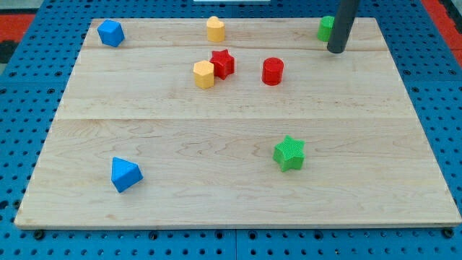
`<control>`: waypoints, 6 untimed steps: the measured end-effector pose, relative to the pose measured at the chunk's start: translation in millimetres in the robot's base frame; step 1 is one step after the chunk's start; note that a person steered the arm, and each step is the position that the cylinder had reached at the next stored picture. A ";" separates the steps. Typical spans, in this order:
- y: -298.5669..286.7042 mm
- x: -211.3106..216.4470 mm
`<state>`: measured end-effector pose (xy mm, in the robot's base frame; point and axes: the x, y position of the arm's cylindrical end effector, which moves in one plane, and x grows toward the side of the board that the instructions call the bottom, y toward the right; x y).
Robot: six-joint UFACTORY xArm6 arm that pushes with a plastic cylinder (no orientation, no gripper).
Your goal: Push the red star into the hexagon
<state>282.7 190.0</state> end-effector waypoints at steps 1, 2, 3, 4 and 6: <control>-27.4 0.0; -88.4 9.4; -155.4 6.3; -227.5 21.8; -188.8 80.9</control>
